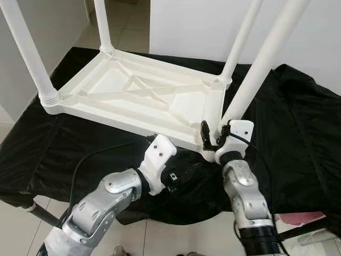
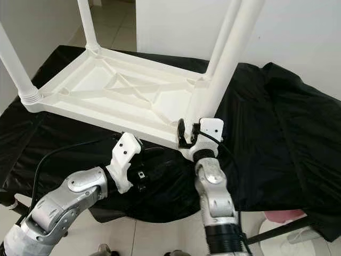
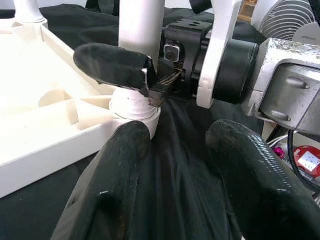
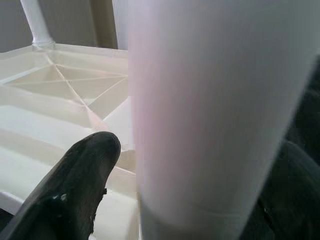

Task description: Building children table

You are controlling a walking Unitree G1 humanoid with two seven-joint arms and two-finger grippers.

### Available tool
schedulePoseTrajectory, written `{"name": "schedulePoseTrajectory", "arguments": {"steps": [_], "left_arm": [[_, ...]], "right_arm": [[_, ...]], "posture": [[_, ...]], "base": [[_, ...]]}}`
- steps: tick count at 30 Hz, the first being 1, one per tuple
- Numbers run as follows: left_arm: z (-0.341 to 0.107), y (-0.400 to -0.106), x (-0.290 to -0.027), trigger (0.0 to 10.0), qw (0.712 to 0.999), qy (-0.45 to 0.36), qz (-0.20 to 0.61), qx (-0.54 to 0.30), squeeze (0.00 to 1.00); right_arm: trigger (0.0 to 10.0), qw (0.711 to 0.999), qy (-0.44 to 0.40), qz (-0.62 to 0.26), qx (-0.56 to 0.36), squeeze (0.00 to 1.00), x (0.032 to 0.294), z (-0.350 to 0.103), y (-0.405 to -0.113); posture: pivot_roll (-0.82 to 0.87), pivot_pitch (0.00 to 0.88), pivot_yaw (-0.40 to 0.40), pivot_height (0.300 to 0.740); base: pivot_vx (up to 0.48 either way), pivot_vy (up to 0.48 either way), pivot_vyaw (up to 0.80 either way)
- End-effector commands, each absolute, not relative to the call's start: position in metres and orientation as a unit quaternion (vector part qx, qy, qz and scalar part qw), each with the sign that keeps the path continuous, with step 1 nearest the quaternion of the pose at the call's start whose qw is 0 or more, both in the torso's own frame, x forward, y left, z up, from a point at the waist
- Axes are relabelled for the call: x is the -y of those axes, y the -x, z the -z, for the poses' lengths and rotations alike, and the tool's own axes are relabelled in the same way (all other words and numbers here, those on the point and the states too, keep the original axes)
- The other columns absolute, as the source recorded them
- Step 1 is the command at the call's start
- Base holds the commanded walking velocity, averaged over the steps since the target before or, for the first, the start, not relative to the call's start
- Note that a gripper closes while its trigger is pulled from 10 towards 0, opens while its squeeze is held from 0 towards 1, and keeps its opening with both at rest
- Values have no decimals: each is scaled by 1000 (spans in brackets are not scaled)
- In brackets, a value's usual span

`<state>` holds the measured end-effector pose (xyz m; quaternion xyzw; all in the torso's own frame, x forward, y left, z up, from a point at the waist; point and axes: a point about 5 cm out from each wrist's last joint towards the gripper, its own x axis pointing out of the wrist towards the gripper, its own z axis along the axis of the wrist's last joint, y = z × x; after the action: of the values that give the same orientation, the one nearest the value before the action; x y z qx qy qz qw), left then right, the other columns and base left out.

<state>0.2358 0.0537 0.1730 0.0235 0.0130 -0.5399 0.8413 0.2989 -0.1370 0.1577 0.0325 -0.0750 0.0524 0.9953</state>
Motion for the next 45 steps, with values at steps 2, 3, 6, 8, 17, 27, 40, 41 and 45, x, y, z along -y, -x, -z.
{"name": "schedulePoseTrajectory", "arguments": {"steps": [2,3,6,8,17,27,40,41,45], "left_arm": [[-174,-231,-51,10000,829,-21,559,-10,0],[-174,-231,-51,10000,829,-21,559,-10,0],[-174,-230,-51,10000,829,-19,558,-11,0],[-174,-230,-51,10000,830,-18,558,-12,0],[-174,-231,-53,10000,831,-22,556,-11,0],[-175,-234,-51,10000,828,-21,560,-11,0],[-178,-237,-50,10000,827,-25,561,-3,0],[-178,-237,-50,10000,827,-25,561,-3,0],[-177,-237,-50,10000,829,-24,559,-4,0]], "right_arm": [[10000,993,-32,-86,68,0,141,-155,-297],[10000,993,-32,-86,68,0,141,-155,-297],[10000,985,-10,-156,68,0,148,-153,-296],[10000,982,2,-176,65,0,152,-152,-296],[10000,968,25,-245,57,0,162,-147,-305],[3647,945,9,-325,37,0,154,-138,-320],[4902,946,6,-322,24,0,168,-128,-323],[4902,946,6,-322,24,0,168,-128,-323],[10000,949,0,-313,37,0,167,-130,-320]], "posture": [[14,61,-91,740],[14,61,-91,740],[17,61,-91,740],[19,60,-90,740],[24,58,-89,740],[23,45,-73,740],[23,41,-77,740],[23,41,-77,740],[24,44,-82,740]], "base": [[0,0,0],[0,0,0],[0,0,0],[0,0,0],[0,0,0],[0,0,0],[0,0,0],[0,0,0],[0,0,0]]}}
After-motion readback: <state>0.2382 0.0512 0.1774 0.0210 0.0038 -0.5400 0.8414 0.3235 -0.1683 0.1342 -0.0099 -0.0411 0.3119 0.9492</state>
